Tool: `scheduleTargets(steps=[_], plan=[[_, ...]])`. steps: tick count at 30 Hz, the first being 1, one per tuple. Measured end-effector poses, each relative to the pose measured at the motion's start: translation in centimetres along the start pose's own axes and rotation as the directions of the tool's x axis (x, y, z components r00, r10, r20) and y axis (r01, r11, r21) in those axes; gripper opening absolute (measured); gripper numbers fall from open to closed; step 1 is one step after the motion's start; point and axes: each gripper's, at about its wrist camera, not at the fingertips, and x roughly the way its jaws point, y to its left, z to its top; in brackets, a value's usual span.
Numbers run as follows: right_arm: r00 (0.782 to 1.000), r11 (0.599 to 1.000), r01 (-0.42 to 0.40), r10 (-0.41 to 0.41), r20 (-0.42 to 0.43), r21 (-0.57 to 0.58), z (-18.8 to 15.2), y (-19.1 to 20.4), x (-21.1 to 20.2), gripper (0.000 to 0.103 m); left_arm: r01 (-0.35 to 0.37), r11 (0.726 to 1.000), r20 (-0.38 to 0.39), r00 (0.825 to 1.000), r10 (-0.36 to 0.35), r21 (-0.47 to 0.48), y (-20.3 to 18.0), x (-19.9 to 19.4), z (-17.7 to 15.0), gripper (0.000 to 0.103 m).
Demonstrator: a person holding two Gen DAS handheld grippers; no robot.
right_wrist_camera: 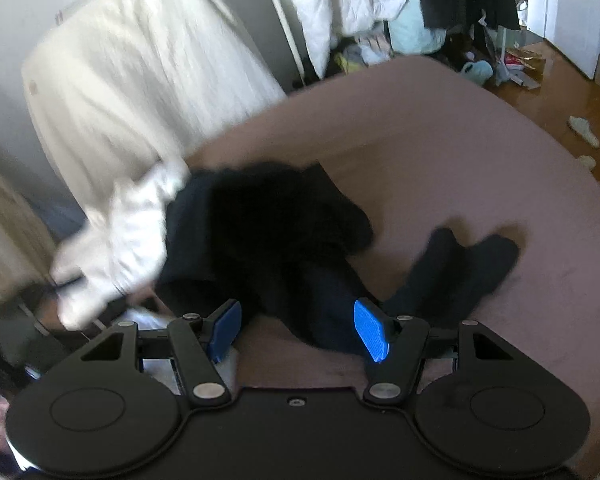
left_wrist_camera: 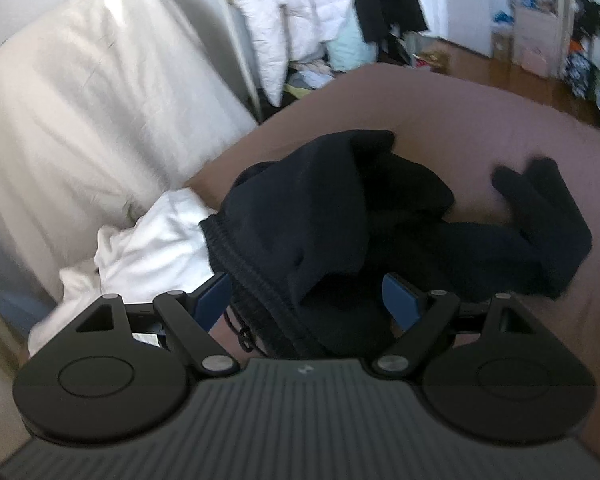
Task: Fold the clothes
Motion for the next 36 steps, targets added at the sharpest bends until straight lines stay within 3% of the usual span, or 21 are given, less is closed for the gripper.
scheduleTargets(steps=[3, 5, 7, 8, 9, 13, 14, 16, 18, 20, 23, 24, 26, 29, 31, 33, 34, 36], plan=[[0.991, 0.989, 0.131, -0.132, -0.015, -0.075, -0.2, 0.5, 0.8, 0.068, 0.088, 0.993, 0.006, 0.996, -0.089, 0.077, 0.3, -0.7, 0.5, 0.084], [0.969, 0.963, 0.240, -0.245, -0.025, -0.119, -0.5, 0.7, 2.2, 0.068, 0.135, 0.979, 0.029, 0.990, -0.141, 0.153, 0.6, -1.2, 0.4, 0.086], [0.944, 0.934, 0.310, -0.324, -0.059, -0.177, -0.8, 1.0, 4.2, 0.068, 0.066, 0.952, 0.109, 0.989, -0.103, 0.300, 1.1, -1.3, -0.8, 0.090], [0.939, 0.924, 0.319, -0.338, -0.060, -0.208, -0.8, 1.2, 4.8, 0.068, 0.010, 0.946, 0.094, 0.995, -0.043, 0.324, 1.5, -0.7, -1.0, 0.091], [0.934, 0.914, 0.328, -0.351, -0.061, -0.239, -0.7, 1.4, 5.5, 0.068, 0.003, 0.949, 0.047, 0.999, -0.018, 0.315, 2.0, 0.1, -0.8, 0.091], [0.952, 0.927, 0.273, -0.299, -0.069, -0.259, 1.5, 1.6, 7.5, 0.068, 0.085, 0.979, -0.107, 0.992, -0.066, 0.187, 4.3, 3.2, 1.9, 0.091], [0.950, 0.922, 0.262, -0.299, -0.094, -0.284, 2.4, 1.8, 8.1, 0.068, 0.085, 0.978, -0.104, 0.992, -0.066, 0.191, 4.5, 4.1, 3.0, 0.091], [0.928, 0.877, 0.291, -0.356, -0.110, -0.383, 3.8, 2.9, 9.1, 0.069, 0.093, 0.973, -0.078, 0.994, -0.078, 0.213, 4.7, 5.9, 5.4, 0.091], [0.916, 0.834, 0.311, -0.391, -0.092, -0.456, 5.0, 4.0, 9.7, 0.071, 0.117, 0.951, 0.026, 0.991, -0.130, 0.285, 4.9, 7.6, 7.6, 0.094], [0.943, 0.849, 0.225, -0.313, -0.113, -0.478, 5.6, 4.3, 10.7, 0.074, 0.087, 0.945, 0.091, 0.988, -0.121, 0.316, 5.2, 10.1, 8.9, 0.101], [0.958, 0.883, 0.154, -0.243, -0.152, -0.443, 6.8, 3.4, 13.0, 0.075, 0.065, 0.968, 0.003, 0.998, -0.068, 0.242, 5.3, 15.0, 10.2, 0.101], [0.962, 0.894, 0.136, -0.223, -0.160, -0.427, 7.3, 3.0, 14.1, 0.075, 0.080, 0.971, -0.014, 0.997, -0.079, 0.224, 5.2, 16.2, 10.4, 0.101], [0.970, 0.911, 0.095, -0.176, -0.170, -0.402, 8.5, 2.0, 16.3, 0.075, 0.182, 0.961, -0.010, 0.983, -0.184, 0.209, 4.8, 17.7, 10.3, 0.101], [0.974, 0.931, 0.053, -0.128, -0.186, -0.362, 9.9, -0.5, 19.3, 0.075, 0.311, 0.930, -0.002, 0.948, -0.317, 0.196, 3.9, 20.1, 10.2, 0.101], [0.972, 0.943, 0.063, -0.133, -0.195, -0.327, 10.2, -2.7, 20.4, 0.075, 0.304, 0.926, -0.012, 0.951, -0.309, 0.222, 2.1, 22.2, 10.6, 0.101], [0.969, 0.954, 0.073, -0.137, -0.204, -0.291, 10.4, -5.0, 21.5, 0.075, 0.260, 0.941, -0.078, 0.965, -0.249, 0.216, 0.2, 25.0, 11.6, 0.101], [0.968, 0.959, 0.079, -0.139, -0.209, -0.272, 10.6, -6.1, 22.0, 0.075, 0.236, 0.953, -0.098, 0.970, -0.220, 0.191, -0.6, 26.2, 12.1, 0.100], [0.965, 0.968, 0.090, -0.143, -0.218, -0.236, 10.8, -8.3, 23.1, 0.075, 0.249, 0.962, -0.063, 0.968, -0.244, 0.112, -0.9, 27.3, 12.5, 0.100]])
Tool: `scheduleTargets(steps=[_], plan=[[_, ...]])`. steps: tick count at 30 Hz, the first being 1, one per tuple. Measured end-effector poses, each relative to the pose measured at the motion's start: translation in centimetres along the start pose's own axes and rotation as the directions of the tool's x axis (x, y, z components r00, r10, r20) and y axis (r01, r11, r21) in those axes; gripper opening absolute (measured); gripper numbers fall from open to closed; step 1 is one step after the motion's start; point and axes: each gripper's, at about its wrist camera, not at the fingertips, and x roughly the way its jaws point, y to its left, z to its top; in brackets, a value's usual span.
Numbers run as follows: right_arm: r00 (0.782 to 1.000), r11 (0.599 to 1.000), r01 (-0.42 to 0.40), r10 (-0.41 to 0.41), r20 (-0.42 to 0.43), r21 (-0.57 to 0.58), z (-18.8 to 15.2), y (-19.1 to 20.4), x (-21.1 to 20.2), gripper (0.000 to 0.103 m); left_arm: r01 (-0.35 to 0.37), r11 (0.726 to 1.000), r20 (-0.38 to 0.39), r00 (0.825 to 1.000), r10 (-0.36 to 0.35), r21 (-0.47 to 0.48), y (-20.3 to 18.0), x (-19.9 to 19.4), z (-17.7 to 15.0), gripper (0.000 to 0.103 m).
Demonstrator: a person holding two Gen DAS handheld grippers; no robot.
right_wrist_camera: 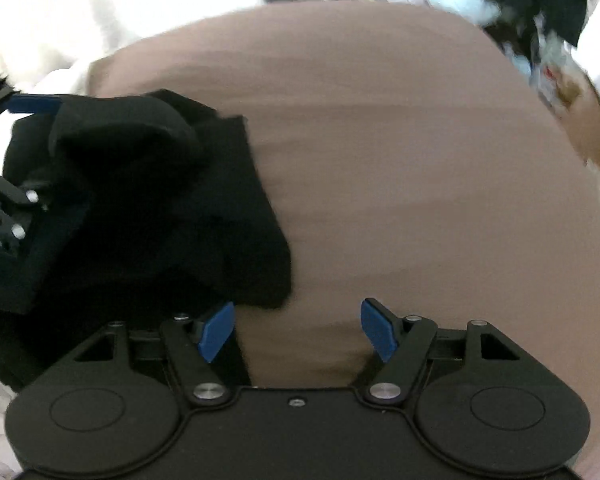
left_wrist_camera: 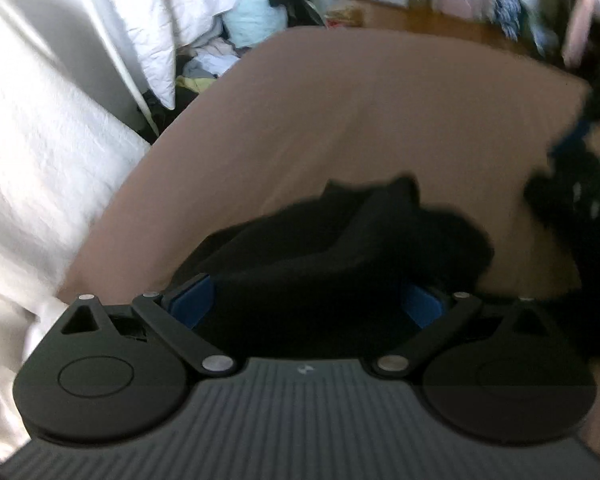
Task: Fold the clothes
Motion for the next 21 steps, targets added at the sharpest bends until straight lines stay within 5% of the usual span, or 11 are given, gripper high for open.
scheduleTargets(steps=[3, 7, 15, 17, 19, 21], plan=[[0.997, 0.996, -0.078, 0.079, -0.001, 0.035, 0.3, -0.2, 2.0, 0.075, 0.050, 0.993, 0.041, 0.998, -0.046, -0.103, 1.0, 1.2, -0.2, 0.100], [0.983, 0.980, -0.183, 0.183, 0.001, 0.081, 0.8, -0.3, 4.6, 0.076, 0.057, 0.975, -0.044, 0.997, -0.068, -0.214, 2.6, 2.6, 0.2, 0.101], [0.982, 0.976, -0.112, 0.080, 0.171, 0.186, -1.1, 3.7, 11.2, 0.076, -0.010, 0.983, -0.128, 0.992, -0.014, -0.185, 1.3, 0.9, -4.3, 0.103], [0.965, 0.976, -0.100, 0.048, 0.257, 0.192, -3.1, 4.6, 10.1, 0.057, -0.027, 0.976, -0.154, 0.988, -0.006, -0.215, 1.1, 0.7, -4.8, 0.103], [0.946, 0.973, -0.088, 0.015, 0.324, 0.212, -4.9, 5.2, 8.3, 0.021, -0.016, 0.958, -0.159, 0.987, -0.032, -0.288, 1.5, 0.4, -5.6, 0.102], [0.925, 0.963, -0.076, -0.028, 0.378, 0.257, -6.3, 5.5, 6.0, 0.016, 0.003, 0.939, -0.135, 0.990, -0.052, -0.343, 1.7, -0.3, -6.1, 0.080]])
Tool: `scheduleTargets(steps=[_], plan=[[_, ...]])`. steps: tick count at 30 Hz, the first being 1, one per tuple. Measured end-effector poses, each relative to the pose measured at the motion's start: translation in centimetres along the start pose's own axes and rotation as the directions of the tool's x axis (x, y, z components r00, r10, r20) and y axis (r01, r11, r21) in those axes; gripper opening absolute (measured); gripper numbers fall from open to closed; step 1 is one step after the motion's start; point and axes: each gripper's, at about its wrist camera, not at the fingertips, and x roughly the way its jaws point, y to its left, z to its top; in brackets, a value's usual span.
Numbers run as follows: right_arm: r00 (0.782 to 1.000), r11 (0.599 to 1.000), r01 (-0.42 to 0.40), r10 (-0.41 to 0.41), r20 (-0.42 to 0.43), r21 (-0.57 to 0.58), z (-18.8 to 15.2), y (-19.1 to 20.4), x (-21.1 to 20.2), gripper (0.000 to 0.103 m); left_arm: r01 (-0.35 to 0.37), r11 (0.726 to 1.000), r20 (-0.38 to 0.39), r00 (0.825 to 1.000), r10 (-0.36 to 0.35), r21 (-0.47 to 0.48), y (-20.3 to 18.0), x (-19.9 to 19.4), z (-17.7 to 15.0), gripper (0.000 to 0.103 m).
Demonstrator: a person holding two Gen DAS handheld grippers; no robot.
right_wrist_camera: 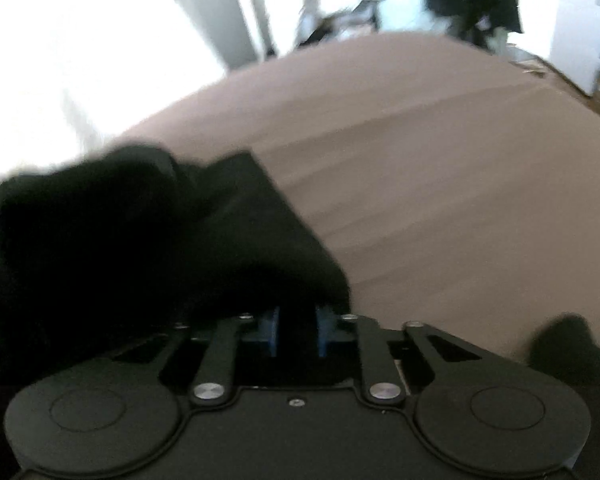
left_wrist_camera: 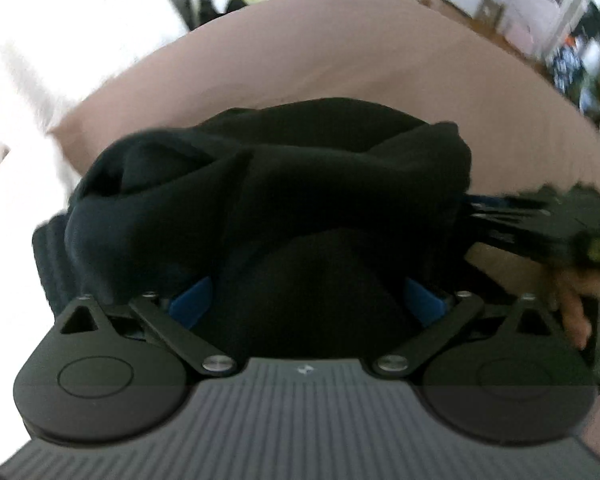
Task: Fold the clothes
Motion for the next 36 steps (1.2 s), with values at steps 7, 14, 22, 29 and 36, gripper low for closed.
scheduleTargets(steps=[7, 14, 22, 29, 36], plan=[[0.964, 0.987, 0.152, -0.136, 0.228, -0.053, 2.4, 2.5, -8.9, 0.012, 0.009, 0.999, 0.189, 0.982, -0.001, -0.040, 2.4, -6.8, -1.1, 0.010], [0.789, 0.918, 0.363, -0.210, 0.577, -0.162, 7.2, 8.5, -19.9, 0.012, -0.073, 0.996, 0.424, 0.902, 0.084, -0.042, 3.4, -17.2, -1.3, 0.006], [0.772, 0.901, 0.417, -0.279, 0.570, -0.124, 7.2, 6.1, -24.6, 0.015, -0.054, 0.988, 0.384, 0.917, 0.105, -0.141, 8.1, -19.8, -4.9, 0.004], [0.961, 0.935, 0.240, -0.267, -0.071, -0.261, -1.6, -0.8, -15.0, 0.016, -0.104, 0.976, 0.134, 0.982, 0.131, -0.193, 10.5, -13.9, -6.5, 0.005], [0.963, 0.964, 0.256, -0.261, -0.063, -0.077, -4.3, -7.0, -16.8, 0.015, -0.163, 0.962, 0.218, 0.953, 0.211, -0.221, 13.5, -13.9, -5.3, 0.020]])
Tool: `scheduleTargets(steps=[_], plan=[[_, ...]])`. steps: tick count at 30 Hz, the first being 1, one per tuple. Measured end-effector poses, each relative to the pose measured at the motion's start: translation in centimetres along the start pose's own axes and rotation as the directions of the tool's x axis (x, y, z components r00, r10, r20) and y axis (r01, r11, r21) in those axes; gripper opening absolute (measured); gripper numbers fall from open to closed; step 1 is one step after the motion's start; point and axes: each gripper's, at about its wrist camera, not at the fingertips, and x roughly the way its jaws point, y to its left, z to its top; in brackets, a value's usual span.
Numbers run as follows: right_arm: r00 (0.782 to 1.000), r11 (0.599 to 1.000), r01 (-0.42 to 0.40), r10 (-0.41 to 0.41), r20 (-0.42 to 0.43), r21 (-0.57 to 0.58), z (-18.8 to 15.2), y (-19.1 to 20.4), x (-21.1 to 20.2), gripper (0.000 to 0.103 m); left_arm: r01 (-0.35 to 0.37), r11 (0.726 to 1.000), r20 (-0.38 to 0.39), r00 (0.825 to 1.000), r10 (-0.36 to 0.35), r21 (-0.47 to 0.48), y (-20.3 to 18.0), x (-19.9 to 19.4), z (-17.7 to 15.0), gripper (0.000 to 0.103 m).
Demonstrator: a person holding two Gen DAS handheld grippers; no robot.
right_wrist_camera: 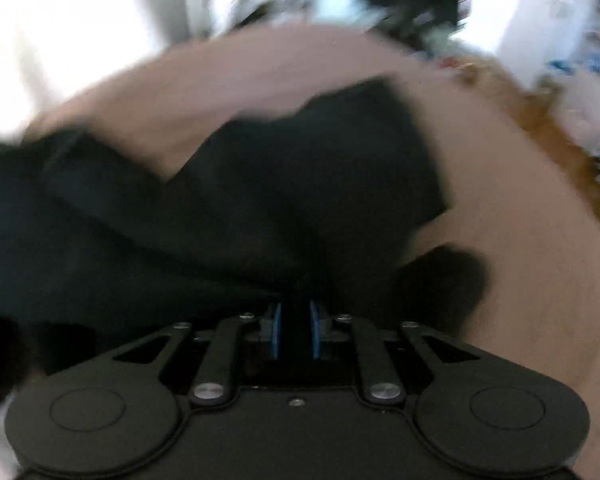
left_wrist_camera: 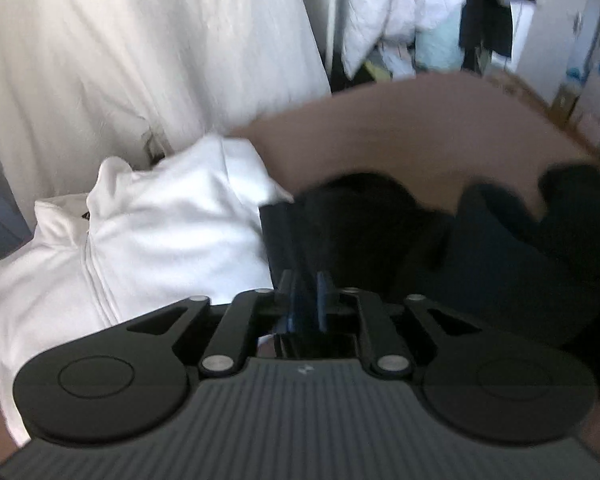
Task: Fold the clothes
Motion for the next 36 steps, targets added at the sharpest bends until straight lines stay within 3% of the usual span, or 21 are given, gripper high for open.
scheduleTargets(steps=[2, 4, 5, 7, 9, 11, 12, 13, 16, 19, 24, 25, 26, 28, 29, 30, 32, 33, 34, 35, 36], plan=[[0.989, 0.992, 0.124, -0.121, 0.086, -0.025, 1.3, 0.0, -0.8, 0.014, 0.013, 0.999, 0.056, 0.998, -0.010, -0.051, 1.5, 0.0, 1.0, 0.044], [0.963, 0.974, 0.225, -0.217, 0.158, -0.034, 1.8, 0.0, -2.2, 0.012, -0.002, 0.999, 0.062, 0.998, 0.005, -0.051, 2.6, 1.4, 1.7, 0.050], [0.943, 0.959, 0.283, -0.270, 0.194, -0.038, 1.9, 0.0, -2.8, 0.000, -0.014, 0.999, 0.048, 0.999, 0.017, -0.050, 3.0, 2.5, 1.9, 0.050], [0.877, 0.891, 0.450, -0.428, 0.216, -0.059, 2.5, -1.9, -2.6, 0.000, -0.014, 0.998, 0.028, 0.999, 0.015, -0.061, 3.2, 4.6, 1.6, 0.050], [0.784, 0.794, 0.603, -0.572, 0.241, -0.076, 3.1, -3.8, -2.3, 0.000, -0.005, 0.999, 0.004, 1.000, 0.005, -0.054, 2.5, 6.3, 0.5, 0.052], [0.932, 0.944, 0.323, -0.331, 0.151, 0.072, 2.6, -6.8, -3.2, 0.001, 0.004, 0.999, -0.019, 1.000, -0.005, -0.047, 1.9, 7.9, -0.6, 0.064], [0.974, 0.973, 0.169, -0.189, 0.122, 0.156, 2.3, -8.3, -3.7, 0.005, 0.009, 0.999, -0.031, 0.999, -0.010, -0.044, 1.6, 8.7, -1.2, 0.064], [0.994, 0.970, 0.013, -0.039, 0.105, 0.241, 2.1, -9.8, -4.2, 0.013, 0.013, 0.999, -0.043, 0.999, -0.015, -0.040, 1.3, 9.5, -1.8, 0.067], [0.990, 0.961, -0.103, 0.073, 0.122, 0.257, 1.0, -9.9, -4.9, 0.048, 0.065, 0.990, -0.051, 0.996, -0.072, -0.129, 2.1, 11.0, -1.9, 0.075], [0.985, 0.960, -0.145, 0.118, 0.123, 0.238, 1.9, -10.1, -4.0, 0.052, 0.050, 0.979, -0.093, 0.993, -0.069, -0.195, 2.5, 13.3, -1.4, 0.089], [0.987, 0.968, -0.148, 0.131, 0.098, 0.200, 4.6, -10.4, -0.4, 0.070, 0.049, 0.969, -0.195, 0.976, -0.098, -0.241, 0.8, 17.6, -3.0, 0.090], [0.985, 0.961, -0.163, 0.146, 0.089, 0.225, 4.5, -10.6, 0.6, 0.075, 0.049, 0.973, -0.184, 0.979, -0.091, -0.225, 0.6, 17.5, -3.2, 0.087], [0.984, 0.952, -0.177, 0.162, 0.080, 0.251, 4.4, -10.7, 1.5, 0.079, 0.048, 0.980, -0.176, 0.981, -0.082, -0.191, 0.3, 17.5, -3.1, 0.068], [0.979, 0.931, -0.205, 0.195, 0.062, 0.302, 4.2, -11.0, 3.4, 0.081, 0.022, 0.994, -0.162, 0.986, -0.040, -0.110, -0.9, 16.5, -2.9, 0.047], [0.976, 0.920, -0.217, 0.209, 0.059, 0.327, 3.8, -11.0, 4.3, 0.081, 0.003, 0.998, -0.154, 0.988, -0.013, -0.066, -1.6, 15.7, -2.8, 0.046], [0.973, 0.908, -0.228, 0.223, 0.056, 0.352, 3.4, -10.9, 5.1, 0.080, -0.013, 1.000, -0.138, 0.990, 0.009, -0.025, -2.3, 14.8, -2.6, 0.045], [0.977, 0.925, -0.209, 0.181, 0.116, 0.318, 2.8, -10.0, 6.3, 0.057, -0.044, 0.998, -0.078, 0.996, 0.048, 0.055, -3.9, 12.4, -2.4, 0.042], [0.980, 0.955, -0.173, 0.142, 0.139, 0.241, 3.0, -8.9, 6.3, 0.026, -0.082, 0.991, -0.030, 0.996, 0.086, 0.109, -4.9, 11.2, -2.2, 0.041], [0.985, 0.977, -0.117, 0.091, 0.147, 0.177, 3.1, -8.1, 6.1, 0.009, -0.129, 0.979, 0.030, 0.992, 0.126, 0.158, -5.8, 9.7, -2.1, 0.036], [0.986, 0.984, -0.094, 0.070, 0.154, 0.154, 3.3, -7.8, 5.7, 0.007, -0.161, 0.970, 0.086, 0.985, 0.147, 0.183, -6.4, 8.1, -1.8, 0.008], [0.984, 0.986, -0.084, 0.060, 0.167, 0.145, 3.7, -7.7, 5.2, 0.004, -0.193, 0.959, 0.142, 0.976, 0.166, 0.206, -7.0, 6.5, -1.6, 0.008]])
